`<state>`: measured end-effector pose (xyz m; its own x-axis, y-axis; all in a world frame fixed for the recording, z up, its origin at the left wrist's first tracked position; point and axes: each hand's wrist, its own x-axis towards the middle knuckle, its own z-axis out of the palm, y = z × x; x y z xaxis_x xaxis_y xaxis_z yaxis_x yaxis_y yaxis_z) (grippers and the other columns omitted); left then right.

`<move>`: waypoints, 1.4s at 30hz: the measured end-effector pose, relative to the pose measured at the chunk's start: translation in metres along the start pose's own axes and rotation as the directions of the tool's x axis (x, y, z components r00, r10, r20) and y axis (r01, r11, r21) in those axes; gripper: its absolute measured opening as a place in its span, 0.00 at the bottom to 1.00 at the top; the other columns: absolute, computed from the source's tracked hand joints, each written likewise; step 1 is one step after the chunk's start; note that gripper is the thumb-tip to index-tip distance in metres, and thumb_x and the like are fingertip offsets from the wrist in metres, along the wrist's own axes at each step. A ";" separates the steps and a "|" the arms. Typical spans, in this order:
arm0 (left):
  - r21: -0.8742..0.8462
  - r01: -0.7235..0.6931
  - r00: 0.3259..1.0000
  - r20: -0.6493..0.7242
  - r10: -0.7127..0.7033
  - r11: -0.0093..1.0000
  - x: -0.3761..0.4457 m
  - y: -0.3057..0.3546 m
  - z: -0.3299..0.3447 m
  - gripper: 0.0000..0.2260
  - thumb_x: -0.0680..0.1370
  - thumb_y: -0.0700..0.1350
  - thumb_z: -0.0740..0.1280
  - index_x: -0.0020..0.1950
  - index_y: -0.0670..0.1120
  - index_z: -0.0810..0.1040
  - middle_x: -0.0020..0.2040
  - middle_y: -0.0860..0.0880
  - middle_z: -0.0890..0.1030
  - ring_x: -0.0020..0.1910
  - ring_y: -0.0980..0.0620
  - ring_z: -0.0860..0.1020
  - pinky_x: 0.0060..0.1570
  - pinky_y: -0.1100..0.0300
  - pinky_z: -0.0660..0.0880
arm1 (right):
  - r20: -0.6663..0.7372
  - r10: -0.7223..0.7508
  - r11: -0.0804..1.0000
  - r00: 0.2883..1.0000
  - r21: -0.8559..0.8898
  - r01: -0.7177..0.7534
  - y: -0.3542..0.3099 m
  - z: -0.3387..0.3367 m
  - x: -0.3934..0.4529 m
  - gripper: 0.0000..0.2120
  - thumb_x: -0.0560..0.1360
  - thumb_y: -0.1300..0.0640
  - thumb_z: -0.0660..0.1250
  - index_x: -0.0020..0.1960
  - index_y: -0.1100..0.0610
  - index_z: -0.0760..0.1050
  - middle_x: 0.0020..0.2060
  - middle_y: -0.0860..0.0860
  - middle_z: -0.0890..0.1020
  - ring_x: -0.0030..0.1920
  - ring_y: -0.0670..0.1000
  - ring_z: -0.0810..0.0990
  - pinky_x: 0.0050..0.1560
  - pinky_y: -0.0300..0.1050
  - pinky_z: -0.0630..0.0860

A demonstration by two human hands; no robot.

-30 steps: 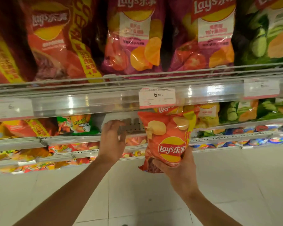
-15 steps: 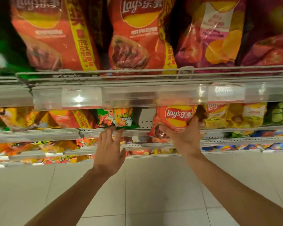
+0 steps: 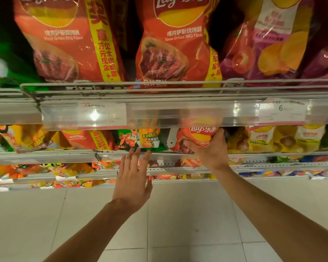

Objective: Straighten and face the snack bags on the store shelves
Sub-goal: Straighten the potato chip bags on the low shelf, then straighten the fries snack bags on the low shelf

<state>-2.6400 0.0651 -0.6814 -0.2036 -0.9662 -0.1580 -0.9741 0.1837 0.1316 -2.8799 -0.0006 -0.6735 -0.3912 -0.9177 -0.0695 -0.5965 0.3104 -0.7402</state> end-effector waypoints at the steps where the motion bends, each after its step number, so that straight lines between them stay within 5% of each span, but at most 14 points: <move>1: 0.000 0.003 1.000 0.007 -0.003 1.000 0.000 0.001 0.000 0.37 0.81 0.59 0.58 0.80 0.53 0.35 0.81 0.48 0.42 0.80 0.44 0.38 0.79 0.45 0.41 | 0.001 0.001 1.000 1.000 -0.011 -0.001 -0.001 0.001 0.000 0.48 0.62 0.34 0.80 0.71 0.53 0.60 0.65 0.53 0.75 0.63 0.55 0.78 0.58 0.51 0.79; 12: -0.150 0.044 0.998 0.057 -0.035 0.988 -0.004 0.004 -0.016 0.39 0.80 0.55 0.64 0.82 0.54 0.42 0.82 0.49 0.44 0.80 0.45 0.39 0.79 0.47 0.50 | 0.104 -0.024 0.992 0.994 -0.118 0.037 -0.001 -0.015 -0.015 0.49 0.64 0.32 0.77 0.72 0.55 0.59 0.67 0.56 0.74 0.65 0.58 0.77 0.57 0.53 0.80; 19: -0.416 0.108 0.985 -0.080 -0.155 0.903 -0.020 -0.005 -0.029 0.28 0.79 0.46 0.69 0.77 0.47 0.63 0.77 0.47 0.60 0.73 0.45 0.67 0.67 0.50 0.73 | -0.084 -0.116 0.991 0.990 -0.081 0.109 0.002 -0.025 -0.062 0.39 0.70 0.43 0.78 0.72 0.58 0.65 0.65 0.55 0.72 0.67 0.56 0.69 0.66 0.51 0.74; 23: -0.514 0.145 0.917 -0.250 -0.310 0.845 -0.028 -0.035 -0.025 0.20 0.79 0.42 0.68 0.70 0.43 0.69 0.66 0.45 0.71 0.63 0.45 0.73 0.59 0.56 0.73 | -0.031 -0.145 0.989 0.989 0.016 0.145 -0.010 0.000 -0.095 0.28 0.73 0.48 0.77 0.67 0.55 0.69 0.59 0.52 0.75 0.61 0.52 0.73 0.55 0.42 0.72; 28: -0.673 0.212 0.808 -0.288 -0.514 0.709 -0.029 -0.092 -0.030 0.16 0.77 0.36 0.69 0.64 0.36 0.73 0.58 0.38 0.75 0.57 0.38 0.74 0.58 0.46 0.72 | 0.002 -0.167 0.979 0.986 0.117 0.166 -0.049 0.044 -0.116 0.24 0.74 0.50 0.76 0.65 0.56 0.71 0.55 0.51 0.78 0.55 0.45 0.72 0.56 0.43 0.73; 34: -0.707 0.155 0.783 -0.337 -0.522 0.690 -0.024 -0.167 -0.048 0.16 0.78 0.42 0.69 0.64 0.41 0.73 0.59 0.42 0.77 0.60 0.43 0.75 0.59 0.51 0.71 | -0.003 -0.064 0.972 0.998 0.226 0.063 -0.091 0.084 -0.114 0.29 0.73 0.52 0.77 0.70 0.58 0.70 0.63 0.54 0.78 0.65 0.54 0.76 0.68 0.53 0.74; 39: -0.705 0.056 0.767 -0.423 -0.483 0.707 -0.010 -0.195 -0.065 0.14 0.76 0.51 0.73 0.55 0.54 0.70 0.50 0.54 0.75 0.50 0.56 0.73 0.51 0.62 0.68 | -0.064 -0.053 0.989 0.997 0.136 0.062 -0.110 0.103 -0.091 0.28 0.71 0.49 0.78 0.65 0.62 0.74 0.61 0.56 0.78 0.65 0.57 0.75 0.68 0.54 0.72; 42: -0.719 0.019 0.810 -0.397 -0.433 0.694 -0.012 -0.190 -0.066 0.16 0.76 0.56 0.72 0.57 0.50 0.72 0.51 0.53 0.78 0.48 0.56 0.77 0.48 0.61 0.74 | -0.103 -0.065 0.997 0.993 0.036 0.069 -0.109 0.106 -0.079 0.31 0.69 0.47 0.80 0.64 0.62 0.76 0.59 0.57 0.79 0.63 0.58 0.74 0.66 0.54 0.71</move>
<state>-2.4459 0.0302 -0.6403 0.2957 -0.9334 0.2033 -0.6097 -0.0206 0.7924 -2.7089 0.0118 -0.6582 -0.4214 -0.9056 0.0480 -0.5964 0.2369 -0.7669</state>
